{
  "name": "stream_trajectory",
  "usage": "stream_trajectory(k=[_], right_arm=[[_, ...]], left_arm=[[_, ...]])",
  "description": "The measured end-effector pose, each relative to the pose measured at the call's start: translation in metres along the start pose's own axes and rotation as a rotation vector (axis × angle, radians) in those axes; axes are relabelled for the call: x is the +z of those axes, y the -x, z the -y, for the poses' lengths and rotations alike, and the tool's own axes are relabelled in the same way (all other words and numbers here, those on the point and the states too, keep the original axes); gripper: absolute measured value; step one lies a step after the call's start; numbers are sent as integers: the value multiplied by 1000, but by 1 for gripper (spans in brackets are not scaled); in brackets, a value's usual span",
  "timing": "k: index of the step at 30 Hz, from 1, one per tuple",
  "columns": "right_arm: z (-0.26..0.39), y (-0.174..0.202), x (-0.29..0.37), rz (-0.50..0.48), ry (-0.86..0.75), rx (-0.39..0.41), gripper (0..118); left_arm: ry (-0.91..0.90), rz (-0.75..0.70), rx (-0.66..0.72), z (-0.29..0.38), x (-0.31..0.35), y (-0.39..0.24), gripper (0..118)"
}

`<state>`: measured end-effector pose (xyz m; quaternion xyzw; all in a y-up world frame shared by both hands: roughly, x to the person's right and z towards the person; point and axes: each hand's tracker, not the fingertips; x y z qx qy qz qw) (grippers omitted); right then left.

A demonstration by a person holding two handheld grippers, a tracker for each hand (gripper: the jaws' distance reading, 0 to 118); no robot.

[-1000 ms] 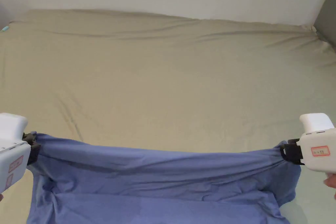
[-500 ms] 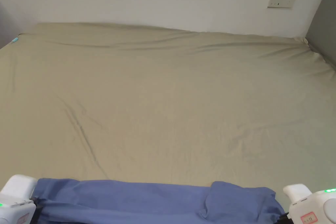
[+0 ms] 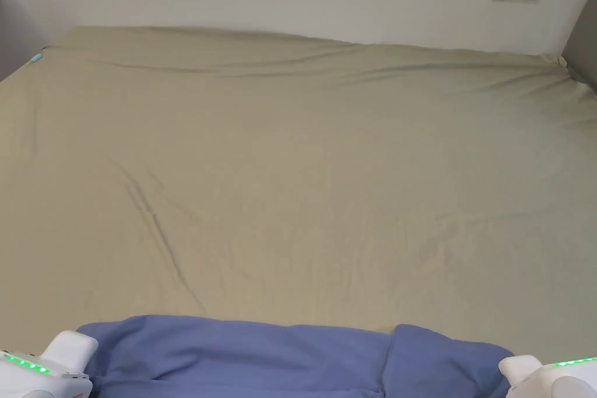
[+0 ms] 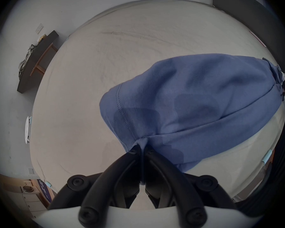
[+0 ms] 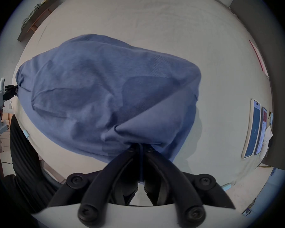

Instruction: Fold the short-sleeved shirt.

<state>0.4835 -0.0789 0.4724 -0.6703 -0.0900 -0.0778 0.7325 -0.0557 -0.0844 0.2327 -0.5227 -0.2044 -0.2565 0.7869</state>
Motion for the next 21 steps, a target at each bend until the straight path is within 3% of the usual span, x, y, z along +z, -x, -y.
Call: stream_trajectory(k=[3,4,5,6,7,8,11,13,17,21], right_arm=[[-1,-1,6,1,-4,-22,22],[0,0,9,13,-11,-22,42],[1,0,12,40,-17,-19,67],[0,-2,16,102,-24,-13,89],[0,-4,22,163,-41,-6,103],[0,-6,30,187,-72,-10,103],[-5,-13,72,176,-263,-69,103],[-7,-7,111,237,-480,-86,103],[-10,22,196,276,-854,-98,103],[-8,60,257,276,-1118,-88,103]], left_arm=[[-7,-9,-10,-4,2,-1,7],[-9,-8,-10,-4,2,0,14],[-11,-10,-4,-4,2,0,30],[-14,-24,4,-4,4,1,55],[-32,-94,14,-5,11,3,94],[-51,-125,21,-6,16,7,114],[-200,-79,143,-16,49,22,117],[-330,-93,220,-29,76,28,111],[-616,-100,285,-56,147,25,111],[-880,-103,303,-73,218,-1,111]])
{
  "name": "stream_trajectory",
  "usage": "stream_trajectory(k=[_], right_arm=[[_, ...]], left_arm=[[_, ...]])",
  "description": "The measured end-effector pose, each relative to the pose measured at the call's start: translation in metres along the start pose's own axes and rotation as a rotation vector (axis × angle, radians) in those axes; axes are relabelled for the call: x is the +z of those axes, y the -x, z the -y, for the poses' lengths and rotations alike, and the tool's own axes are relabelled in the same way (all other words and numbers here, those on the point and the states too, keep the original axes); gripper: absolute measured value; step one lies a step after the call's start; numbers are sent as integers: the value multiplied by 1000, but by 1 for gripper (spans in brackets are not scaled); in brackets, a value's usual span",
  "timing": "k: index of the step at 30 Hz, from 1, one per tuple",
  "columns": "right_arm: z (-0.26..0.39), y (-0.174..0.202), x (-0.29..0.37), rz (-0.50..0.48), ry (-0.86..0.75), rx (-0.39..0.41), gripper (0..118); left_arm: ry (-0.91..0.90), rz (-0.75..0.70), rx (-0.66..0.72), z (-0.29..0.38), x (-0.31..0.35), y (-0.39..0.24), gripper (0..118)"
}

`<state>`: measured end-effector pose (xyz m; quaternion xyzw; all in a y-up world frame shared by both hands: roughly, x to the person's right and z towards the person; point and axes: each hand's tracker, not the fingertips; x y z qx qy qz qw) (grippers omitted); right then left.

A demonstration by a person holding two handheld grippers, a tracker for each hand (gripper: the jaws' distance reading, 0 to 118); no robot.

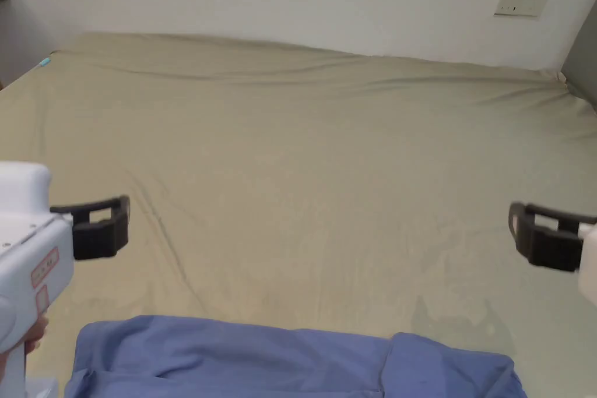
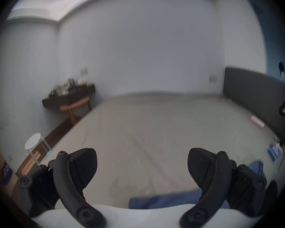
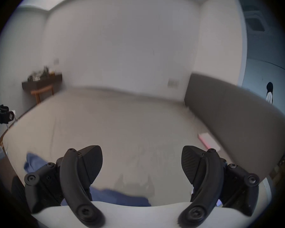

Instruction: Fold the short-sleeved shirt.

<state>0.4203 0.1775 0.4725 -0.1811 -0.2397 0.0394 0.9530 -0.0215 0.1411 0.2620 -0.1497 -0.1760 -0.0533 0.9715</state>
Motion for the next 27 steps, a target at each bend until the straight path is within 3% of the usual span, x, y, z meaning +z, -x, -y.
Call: stream_trajectory(k=[6,8,9,10,11,12,13,14,16,20,21,27], right_arm=[[-32,53,41,-1,-260,30,103],[-33,70,47,-50,-267,24,100],[-34,77,49,-66,-261,28,97],[-32,86,49,-81,-253,35,91],[-30,93,49,-87,-250,44,81],[-28,100,50,-93,-252,50,61],[-23,106,52,-100,-262,51,19],[-19,112,53,-105,-276,41,2],[-11,122,52,-97,-286,46,2],[-3,136,49,-96,-254,109,2],[-2,138,49,-93,-254,121,2],[-4,137,46,-56,-253,147,2]], left_arm=[[-316,-71,-47,-42,43,-45,106],[-331,-10,-58,-49,50,-60,86],[-355,1,-67,-50,54,-66,71],[-382,3,-75,-49,57,-74,48],[-408,11,-82,-49,60,-80,34],[-393,5,-78,-47,61,-85,25],[-389,14,-86,-45,62,-90,18],[-381,27,-92,-42,64,-97,11],[-365,48,-105,-34,62,-106,0],[-319,57,-124,-22,57,-118,0],[-264,69,-70,-18,54,-118,0],[-268,24,-31,-21,52,-109,0]])
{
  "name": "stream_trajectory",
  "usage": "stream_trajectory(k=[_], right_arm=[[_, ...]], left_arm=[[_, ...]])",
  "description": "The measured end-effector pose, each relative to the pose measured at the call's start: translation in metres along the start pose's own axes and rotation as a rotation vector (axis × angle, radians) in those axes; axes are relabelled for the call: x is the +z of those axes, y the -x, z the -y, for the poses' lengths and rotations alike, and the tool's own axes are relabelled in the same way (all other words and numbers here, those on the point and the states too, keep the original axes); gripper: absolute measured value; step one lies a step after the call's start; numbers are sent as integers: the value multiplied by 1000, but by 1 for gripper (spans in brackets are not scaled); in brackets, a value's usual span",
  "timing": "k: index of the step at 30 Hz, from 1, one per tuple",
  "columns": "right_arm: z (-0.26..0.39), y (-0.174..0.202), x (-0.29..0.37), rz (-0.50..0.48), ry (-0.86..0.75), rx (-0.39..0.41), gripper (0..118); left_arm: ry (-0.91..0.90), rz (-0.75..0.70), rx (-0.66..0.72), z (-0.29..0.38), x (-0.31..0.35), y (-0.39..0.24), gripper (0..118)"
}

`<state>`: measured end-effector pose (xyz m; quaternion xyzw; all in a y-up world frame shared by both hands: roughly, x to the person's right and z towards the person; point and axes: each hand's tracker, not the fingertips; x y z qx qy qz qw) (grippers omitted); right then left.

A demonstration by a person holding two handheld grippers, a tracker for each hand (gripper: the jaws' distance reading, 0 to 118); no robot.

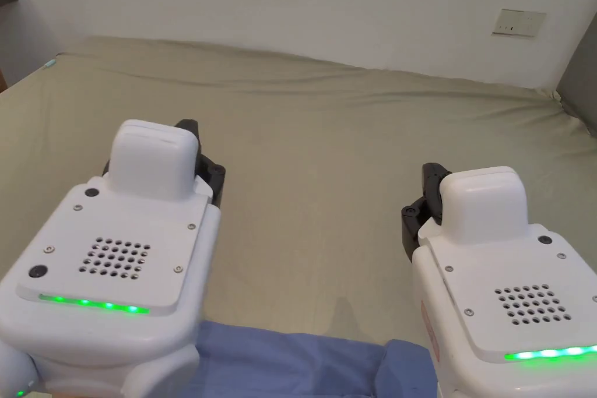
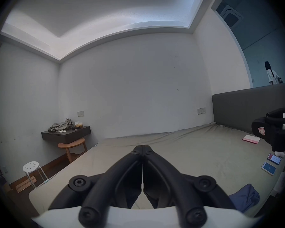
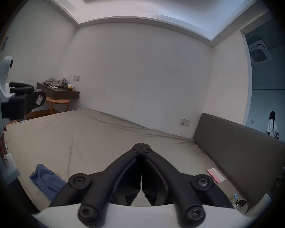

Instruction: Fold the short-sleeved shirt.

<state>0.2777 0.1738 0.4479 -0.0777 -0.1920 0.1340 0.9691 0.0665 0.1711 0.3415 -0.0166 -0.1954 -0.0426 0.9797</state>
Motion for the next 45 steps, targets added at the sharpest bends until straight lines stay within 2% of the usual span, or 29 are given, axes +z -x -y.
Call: stream_trajectory(k=[6,10,13,14,15,16,17,18,19,20,22,23,25,27,29,31,32,34,35,36,38,40,41,42,43,44,45], right_arm=[[11,-1,-8,-9,40,-6,2],[30,-2,-13,-25,106,10,2],[47,-7,-16,-37,158,14,2],[52,-9,-18,-40,181,9,2],[57,-11,-19,-40,203,3,2],[62,-13,-21,-46,231,-6,2],[66,-16,-23,-54,248,-14,2],[70,-17,-25,-58,262,-17,2],[73,-19,-28,-58,276,-19,2],[76,-20,-29,-59,292,-21,2],[81,-22,-32,-66,317,-29,2],[83,-23,-33,-72,328,-38,2],[86,-24,-34,-81,349,-56,2],[88,-24,-36,-81,363,-66,2],[90,-23,-36,-84,377,-72,2],[90,-22,-36,-89,390,-87,2],[90,-22,-35,-96,397,-101,2],[90,-21,-33,-107,404,-121,2],[90,-21,-33,-119,409,-134,2],[90,-21,-33,-122,411,-140,2],[90,-19,-32,-123,413,-140,2],[88,-18,-31,-127,416,-136,2],[87,-18,-31,-129,414,-140,2],[86,-17,-30,-134,411,-148,2],[86,-17,-30,-139,410,-151,2],[86,-15,-31,-142,409,-150,2],[85,-14,-32,-143,407,-145,2]], left_arm=[[22,2,-32,6,-7,4,0],[150,96,-34,38,-21,13,0],[359,181,-17,90,-38,35,0],[438,125,-42,109,-47,47,0],[517,140,6,130,-53,62,0],[609,178,115,154,-60,81,1],[698,198,214,174,-65,100,13],[750,219,305,192,-67,119,37],[793,229,382,210,-68,140,88],[837,241,420,224,-68,157,113],[891,264,431,243,-68,183,117],[846,285,464,246,-62,196,118],[894,334,560,258,-65,224,118],[922,401,720,272,-68,247,118],[936,372,815,288,-75,265,118],[968,416,951,307,-84,273,118],[992,473,1040,318,-86,273,118],[925,599,1147,327,-87,270,118],[917,661,1197,324,-88,251,118],[970,682,1234,331,-88,241,118],[923,726,1263,337,-87,227,118],[892,705,1277,330,-89,226,115],[914,701,1342,333,-88,220,104],[939,698,1372,335,-87,213,78],[1002,672,1343,335,-90,211,28],[1048,640,1299,333,-92,196,9],[1141,506,1070,339,-91,193,9]])
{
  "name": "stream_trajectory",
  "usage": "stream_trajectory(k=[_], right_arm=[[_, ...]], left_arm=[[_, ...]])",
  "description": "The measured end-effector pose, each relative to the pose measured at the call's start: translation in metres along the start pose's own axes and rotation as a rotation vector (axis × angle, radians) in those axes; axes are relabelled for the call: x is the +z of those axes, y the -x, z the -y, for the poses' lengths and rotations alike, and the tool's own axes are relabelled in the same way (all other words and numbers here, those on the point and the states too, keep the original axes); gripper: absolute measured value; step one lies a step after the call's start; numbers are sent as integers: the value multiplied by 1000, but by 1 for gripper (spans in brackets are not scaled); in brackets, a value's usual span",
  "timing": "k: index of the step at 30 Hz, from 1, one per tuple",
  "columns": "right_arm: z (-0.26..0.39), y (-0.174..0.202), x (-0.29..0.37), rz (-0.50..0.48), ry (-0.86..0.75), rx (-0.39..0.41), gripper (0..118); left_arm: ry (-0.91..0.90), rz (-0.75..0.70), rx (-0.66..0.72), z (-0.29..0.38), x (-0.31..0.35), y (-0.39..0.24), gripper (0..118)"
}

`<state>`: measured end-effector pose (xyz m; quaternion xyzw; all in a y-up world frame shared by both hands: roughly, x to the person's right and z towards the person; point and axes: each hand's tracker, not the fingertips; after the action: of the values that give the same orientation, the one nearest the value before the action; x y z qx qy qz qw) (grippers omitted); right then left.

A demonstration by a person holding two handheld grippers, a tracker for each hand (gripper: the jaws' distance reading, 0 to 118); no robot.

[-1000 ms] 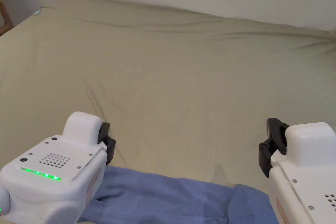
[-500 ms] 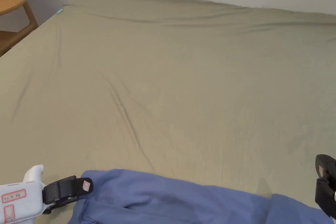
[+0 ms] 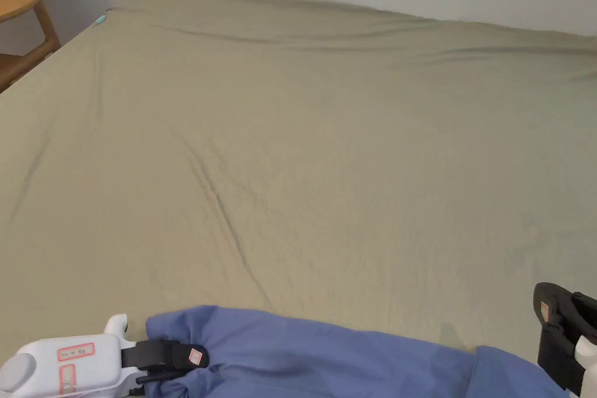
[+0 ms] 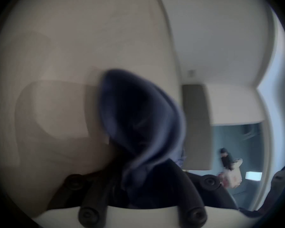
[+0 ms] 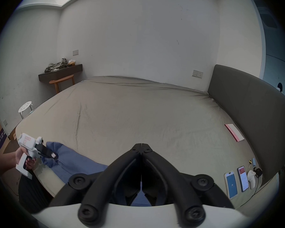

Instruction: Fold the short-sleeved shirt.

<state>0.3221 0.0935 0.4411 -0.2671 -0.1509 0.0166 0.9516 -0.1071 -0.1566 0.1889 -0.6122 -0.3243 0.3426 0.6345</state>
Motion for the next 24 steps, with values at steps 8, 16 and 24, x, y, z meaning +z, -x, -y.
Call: stream_trajectory(k=[8,16,24], right_arm=[[-2,0,8,8,-7,24,2],[0,-3,10,14,-2,17,2],[5,-8,6,17,26,2,2]], left_arm=[[-81,-31,-128,-14,29,-13,9],[-87,-120,-174,-15,47,-27,9],[-181,-162,-154,-18,84,-23,9]])
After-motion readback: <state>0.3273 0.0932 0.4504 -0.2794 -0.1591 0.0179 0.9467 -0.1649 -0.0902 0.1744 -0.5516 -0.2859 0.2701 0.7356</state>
